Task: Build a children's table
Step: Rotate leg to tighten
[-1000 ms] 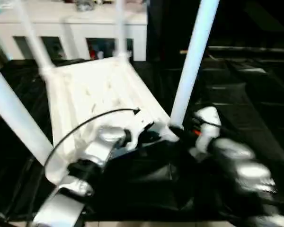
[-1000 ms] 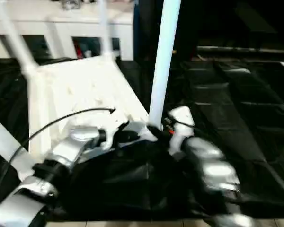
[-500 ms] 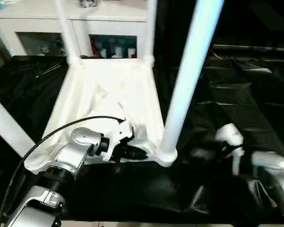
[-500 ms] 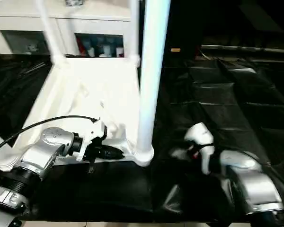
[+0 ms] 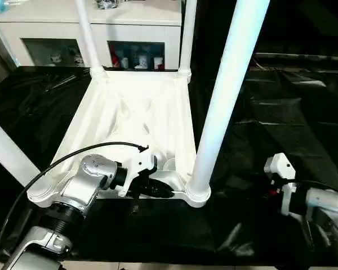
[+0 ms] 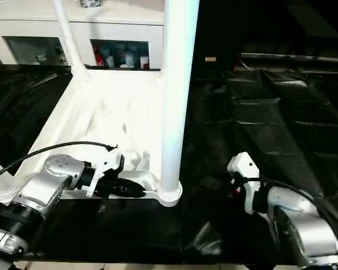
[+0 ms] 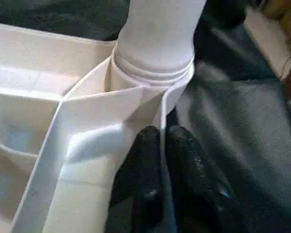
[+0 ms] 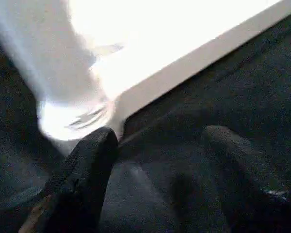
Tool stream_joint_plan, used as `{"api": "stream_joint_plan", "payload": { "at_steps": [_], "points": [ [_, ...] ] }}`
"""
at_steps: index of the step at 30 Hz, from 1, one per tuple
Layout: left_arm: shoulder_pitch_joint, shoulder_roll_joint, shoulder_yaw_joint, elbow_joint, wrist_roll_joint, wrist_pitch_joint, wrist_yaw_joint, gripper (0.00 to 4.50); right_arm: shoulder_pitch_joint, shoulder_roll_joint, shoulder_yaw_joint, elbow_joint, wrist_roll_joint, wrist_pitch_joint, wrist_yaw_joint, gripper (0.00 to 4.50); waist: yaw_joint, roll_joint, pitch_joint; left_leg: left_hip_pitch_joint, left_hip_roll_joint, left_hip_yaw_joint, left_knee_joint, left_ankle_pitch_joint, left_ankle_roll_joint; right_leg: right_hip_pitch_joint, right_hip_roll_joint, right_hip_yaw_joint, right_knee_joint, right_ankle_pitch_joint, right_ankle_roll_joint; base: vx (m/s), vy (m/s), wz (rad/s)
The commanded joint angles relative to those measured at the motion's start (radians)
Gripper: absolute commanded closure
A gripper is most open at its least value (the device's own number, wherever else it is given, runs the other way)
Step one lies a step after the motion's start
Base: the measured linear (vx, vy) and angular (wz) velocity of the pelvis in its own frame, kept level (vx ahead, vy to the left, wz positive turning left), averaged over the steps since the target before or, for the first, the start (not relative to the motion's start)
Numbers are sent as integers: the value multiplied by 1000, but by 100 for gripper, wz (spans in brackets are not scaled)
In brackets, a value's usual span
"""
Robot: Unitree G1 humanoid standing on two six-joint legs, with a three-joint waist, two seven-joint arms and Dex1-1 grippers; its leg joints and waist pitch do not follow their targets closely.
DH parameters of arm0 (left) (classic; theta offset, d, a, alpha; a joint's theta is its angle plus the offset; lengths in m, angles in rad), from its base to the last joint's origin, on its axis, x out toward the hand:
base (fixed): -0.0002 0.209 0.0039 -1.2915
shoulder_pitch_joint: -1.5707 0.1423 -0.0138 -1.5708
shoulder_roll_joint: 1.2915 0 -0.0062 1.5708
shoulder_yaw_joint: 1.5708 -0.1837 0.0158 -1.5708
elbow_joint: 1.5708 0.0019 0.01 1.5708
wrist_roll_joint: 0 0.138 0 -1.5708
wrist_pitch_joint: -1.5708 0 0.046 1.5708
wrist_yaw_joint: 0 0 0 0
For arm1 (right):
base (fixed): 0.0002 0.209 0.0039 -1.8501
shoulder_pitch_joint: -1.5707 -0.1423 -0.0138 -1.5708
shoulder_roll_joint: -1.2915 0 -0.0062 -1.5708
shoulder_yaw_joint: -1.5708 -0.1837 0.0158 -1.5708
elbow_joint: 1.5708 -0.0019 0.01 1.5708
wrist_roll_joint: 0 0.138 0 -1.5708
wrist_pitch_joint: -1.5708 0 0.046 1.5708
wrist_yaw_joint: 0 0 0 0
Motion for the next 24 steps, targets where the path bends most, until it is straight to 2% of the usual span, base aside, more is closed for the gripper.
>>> {"api": "stream_joint_plan", "payload": {
  "at_steps": [1,2,4,6,8,9,10,11,12,13,14,15,16,17,18,19,20,21,22,23,24],
  "points": [
    [15,-3,27,-59,-71,3,-45,364,-15,25,-37,14,-13,-13,-74,136,-3,-13,-54,5,7,13,-58,-168,67,48,-19,13,-57,-121,-249,0,0,0],
    [32,6,47,-92,-99,14,-52,364,-16,51,-54,11,-8,-13,-114,136,-5,-17,-53,5,8,14,-57,-163,69,50,-17,13,-56,-106,-253,0,0,0],
    [38,8,54,-104,-106,13,-50,358,-14,60,-62,9,-3,-12,-126,136,-7,-16,-52,4,7,14,-57,-167,74,50,-16,13,-56,-106,-253,0,0,0],
    [48,13,84,-147,-137,33,-38,330,-6,75,-82,-8,-5,-11,-169,136,-10,-17,-50,4,6,15,-58,-176,72,50,-15,13,-58,-126,-245,0,0,0],
    [55,6,116,-177,-161,46,-7,317,1,87,-105,-21,1,-3,-205,136,-12,-15,-49,5,6,15,-58,-192,65,48,-16,13,-61,-156,-238,0,0,0],
    [59,-12,165,-199,-181,48,63,317,3,109,-133,-38,0,17,-270,136,-13,-12,-49,4,8,15,-58,-192,56,48,-16,15,-59,-151,-237,0,0,0],
    [59,-12,165,-199,-181,48,63,310,3,109,-133,-38,0,17,-270,136,-14,-14,-48,5,5,14,-59,-204,51,48,-14,12,-62,-176,-229,0,0,0],
    [62,-28,204,-216,-193,47,129,297,4,128,-156,-52,-1,37,-325,136,-15,-14,-48,5,5,14,-59,-206,48,48,-12,12,-61,-180,-224,0,0,0],
    [71,-75,265,-216,-144,-1,337,284,11,167,-187,-75,-34,66,-443,136,-19,2,-46,4,7,12,-60,-215,36,46,-11,12,-63,-178,-221,0,0,0],
    [71,-79,269,-215,-138,-5,355,276,12,171,-188,-77,-37,68,-451,136,-23,-9,-48,6,3,14,-57,-226,29,47,-9,10,-67,-187,-208,0,0,0],
    [76,-108,300,-205,-96,-34,486,276,19,194,-199,-90,-56,82,-507,136,-21,-4,-49,4,1,11,-58,-225,26,50,-10,10,-66,-198,-201,0,0,0],
    [95,-147,340,-213,-46,-46,646,257,31,234,-205,-117,-63,98,-569,120,-29,-2,-47,1,3,11,-58,-229,18,49,-6,10,-69,-193,-185,0,0,0],
    [136,-204,384,-263,-20,-50,779,257,48,275,-201,-148,-50,87,-595,120,-34,18,-48,1,5,7,-59,-245,13,50,-9,8,-71,-187,-177,0,0,0],
    [160,-235,404,-295,-23,-55,822,241,52,294,-197,-158,-45,68,-604,104,-40,3,-50,-6,1,7,-58,-243,20,57,-8,6,-73,-194,-168,0,0,0],
    [176,-258,417,-318,-26,-59,848,241,52,305,-196,-163,-42,53,-609,104,-39,7,-52,-6,-1,7,-58,-240,23,55,-8,5,-73,-203,-166,0,0,0],
    [197,-284,437,-339,-35,-63,880,224,51,320,-195,-170,-38,41,-619,93,-40,18,-52,-3,-2,6,-58,-243,29,50,-7,7,-77,-225,-160,0,0,0],
    [228,-305,451,-362,-21,-87,920,218,46,338,-191,-180,-37,27,-632,84,-40,18,-52,-3,-2,6,-58,-243,29,50,-7,7,-77,-225,-160,0,0,0],
    [250,-320,462,-378,-11,-98,949,218,44,350,-186,-188,-35,22,-640,84,-48,13,-50,-10,-1,6,-58,-237,36,50,-5,5,-78,-199,-163,0,0,0],
    [267,-329,468,-390,-5,-102,975,214,42,360,-181,-197,-35,23,-648,75,-51,15,-48,-11,-1,5,-60,-246,42,49,-5,5,-80,-228,-151,0,0,0],
    [297,-340,474,-416,3,-105,999,193,43,376,-162,-209,-36,0,-641,59,-51,8,-49,-11,0,5,-59,-249,43,48,-5,6,-81,-241,-146,0,0,0],
    [310,-339,475,-429,14,-111,1019,182,44,387,-150,-215,-37,-5,-644,51,-51,6,-46,-12,1,5,-60,-257,44,44,-5,6,-84,-266,-135,0,0,0]
  ]
}}
